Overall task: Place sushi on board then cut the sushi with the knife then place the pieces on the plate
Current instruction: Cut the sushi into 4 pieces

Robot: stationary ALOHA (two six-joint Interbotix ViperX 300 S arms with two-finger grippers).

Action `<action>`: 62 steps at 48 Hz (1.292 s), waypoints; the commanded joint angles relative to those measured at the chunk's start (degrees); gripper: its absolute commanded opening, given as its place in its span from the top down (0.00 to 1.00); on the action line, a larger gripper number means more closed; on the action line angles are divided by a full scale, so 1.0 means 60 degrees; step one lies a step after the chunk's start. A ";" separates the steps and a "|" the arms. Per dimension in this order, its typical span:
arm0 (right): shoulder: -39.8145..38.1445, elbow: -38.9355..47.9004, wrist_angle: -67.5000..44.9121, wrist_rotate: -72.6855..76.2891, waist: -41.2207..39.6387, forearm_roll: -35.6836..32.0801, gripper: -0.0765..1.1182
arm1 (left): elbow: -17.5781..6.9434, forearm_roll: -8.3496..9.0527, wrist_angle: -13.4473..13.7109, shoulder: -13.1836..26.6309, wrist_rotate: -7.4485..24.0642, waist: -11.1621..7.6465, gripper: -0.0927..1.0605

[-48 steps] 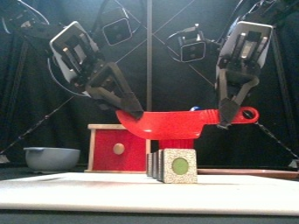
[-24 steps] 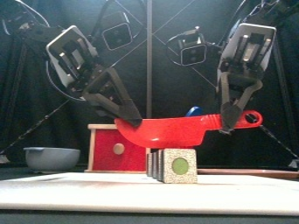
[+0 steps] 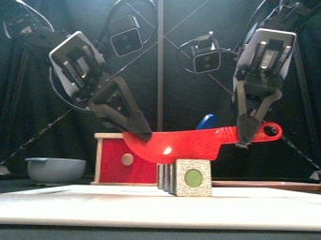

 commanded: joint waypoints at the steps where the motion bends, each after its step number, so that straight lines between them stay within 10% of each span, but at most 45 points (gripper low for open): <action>1: -0.0073 -0.0073 0.0000 0.0117 -0.0088 -0.0015 0.66 | -0.0205 0.0029 -0.0059 -0.0015 -0.0015 -0.0249 0.46; 62: 0.0762 -0.0366 0.0000 0.0103 0.0513 0.0410 0.66 | -0.0513 -0.0688 -0.0059 0.0571 0.0029 -0.0703 0.46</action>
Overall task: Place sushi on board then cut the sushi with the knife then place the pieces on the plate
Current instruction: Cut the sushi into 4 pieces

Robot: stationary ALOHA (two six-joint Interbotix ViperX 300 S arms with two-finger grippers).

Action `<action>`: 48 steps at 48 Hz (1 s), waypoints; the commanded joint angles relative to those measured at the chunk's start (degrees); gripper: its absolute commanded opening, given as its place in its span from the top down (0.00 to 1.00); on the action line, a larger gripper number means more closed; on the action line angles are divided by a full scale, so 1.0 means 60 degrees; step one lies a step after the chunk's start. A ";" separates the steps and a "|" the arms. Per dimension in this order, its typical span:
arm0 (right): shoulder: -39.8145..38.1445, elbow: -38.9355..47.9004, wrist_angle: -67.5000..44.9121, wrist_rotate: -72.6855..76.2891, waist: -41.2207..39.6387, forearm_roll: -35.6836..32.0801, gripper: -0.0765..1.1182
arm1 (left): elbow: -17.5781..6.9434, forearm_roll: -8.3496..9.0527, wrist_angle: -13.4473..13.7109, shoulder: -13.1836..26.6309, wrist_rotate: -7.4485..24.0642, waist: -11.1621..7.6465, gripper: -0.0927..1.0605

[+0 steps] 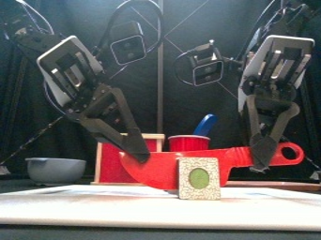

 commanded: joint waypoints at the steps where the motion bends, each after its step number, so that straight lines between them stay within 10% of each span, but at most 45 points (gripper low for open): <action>1: -0.0176 -0.0176 0.0015 0.0103 -0.0088 -0.0103 0.66 | -0.0264 0.0015 -0.0029 -0.0190 0.0029 -0.0176 0.46; 19: -0.0850 -0.0352 0.0088 0.0103 -0.0088 -0.0322 0.66 | -0.0293 0.0103 -0.0044 -0.0996 0.0073 -0.0132 0.45; 30: -0.1641 -0.0337 0.0264 0.0088 -0.0103 -0.0322 0.66 | -0.0176 0.0645 -0.0059 -0.1553 0.0059 -0.0088 0.44; 48: -0.2388 -0.0234 0.0352 0.0103 -0.0132 -0.0747 0.66 | -0.0190 0.1069 -0.0059 -0.1963 0.0059 0.0527 0.44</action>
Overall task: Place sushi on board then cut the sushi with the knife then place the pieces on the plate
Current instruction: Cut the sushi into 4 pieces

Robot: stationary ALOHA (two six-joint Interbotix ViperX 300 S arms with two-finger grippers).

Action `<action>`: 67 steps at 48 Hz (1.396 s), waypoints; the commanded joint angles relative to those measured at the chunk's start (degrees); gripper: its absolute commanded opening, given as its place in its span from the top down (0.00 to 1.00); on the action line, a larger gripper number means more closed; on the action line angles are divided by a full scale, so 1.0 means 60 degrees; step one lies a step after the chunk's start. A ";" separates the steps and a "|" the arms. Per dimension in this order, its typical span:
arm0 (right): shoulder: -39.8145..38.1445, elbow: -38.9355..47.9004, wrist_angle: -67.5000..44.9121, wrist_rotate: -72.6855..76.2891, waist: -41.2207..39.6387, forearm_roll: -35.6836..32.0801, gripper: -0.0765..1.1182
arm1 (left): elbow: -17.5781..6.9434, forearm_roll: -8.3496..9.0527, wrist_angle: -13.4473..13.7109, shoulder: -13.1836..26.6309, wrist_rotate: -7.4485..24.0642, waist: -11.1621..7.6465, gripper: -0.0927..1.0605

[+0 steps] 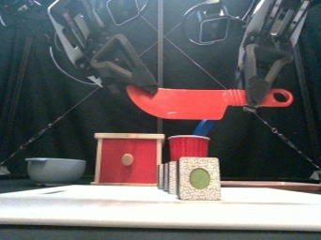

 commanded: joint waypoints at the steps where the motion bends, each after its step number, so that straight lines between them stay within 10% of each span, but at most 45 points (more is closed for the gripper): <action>1: -0.0410 -0.0088 -0.0059 0.0088 -0.0146 -0.0234 0.66 | -0.0176 0.0117 -0.0103 -0.0234 0.0000 0.0176 0.44; 39: -0.0747 0.0220 -0.0132 0.0103 -0.0176 -0.0220 0.66 | -0.0176 0.0322 -0.0249 -0.0352 0.0015 0.0718 0.16; 67: -0.3413 0.2578 -0.0439 0.0864 -0.0850 0.1069 0.66 | 0.0132 0.1040 -0.2417 -0.0483 0.0015 0.1611 0.16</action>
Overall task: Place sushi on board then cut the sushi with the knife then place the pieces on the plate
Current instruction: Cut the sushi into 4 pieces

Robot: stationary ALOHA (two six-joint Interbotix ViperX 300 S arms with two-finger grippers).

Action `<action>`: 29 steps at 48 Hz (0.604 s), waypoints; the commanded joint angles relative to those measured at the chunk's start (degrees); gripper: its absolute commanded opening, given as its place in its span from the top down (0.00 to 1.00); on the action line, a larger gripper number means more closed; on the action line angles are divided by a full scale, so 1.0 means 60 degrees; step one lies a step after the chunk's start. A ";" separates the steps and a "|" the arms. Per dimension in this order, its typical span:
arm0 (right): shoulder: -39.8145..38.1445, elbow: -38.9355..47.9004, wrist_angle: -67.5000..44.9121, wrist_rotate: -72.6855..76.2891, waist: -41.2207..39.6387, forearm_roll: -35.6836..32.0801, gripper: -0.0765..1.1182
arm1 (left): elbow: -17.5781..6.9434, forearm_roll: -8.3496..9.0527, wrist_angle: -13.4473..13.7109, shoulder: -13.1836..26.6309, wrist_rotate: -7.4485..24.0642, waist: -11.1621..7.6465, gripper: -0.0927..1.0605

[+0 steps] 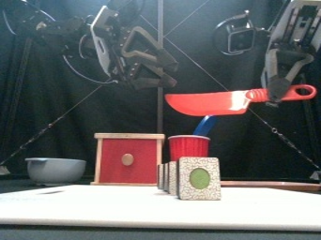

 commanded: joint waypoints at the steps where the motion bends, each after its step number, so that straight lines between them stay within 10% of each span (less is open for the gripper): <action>1: -0.0981 0.0542 -0.0073 0.0454 -0.0176 0.0044 0.66 | 0.0000 0.0161 -0.0352 -0.0220 0.0015 0.0015 0.16; 29: -0.3047 0.2139 0.0425 0.2886 -0.0308 -0.0820 0.64 | 0.0161 0.0132 -0.0366 -0.0059 -0.0015 0.0015 0.16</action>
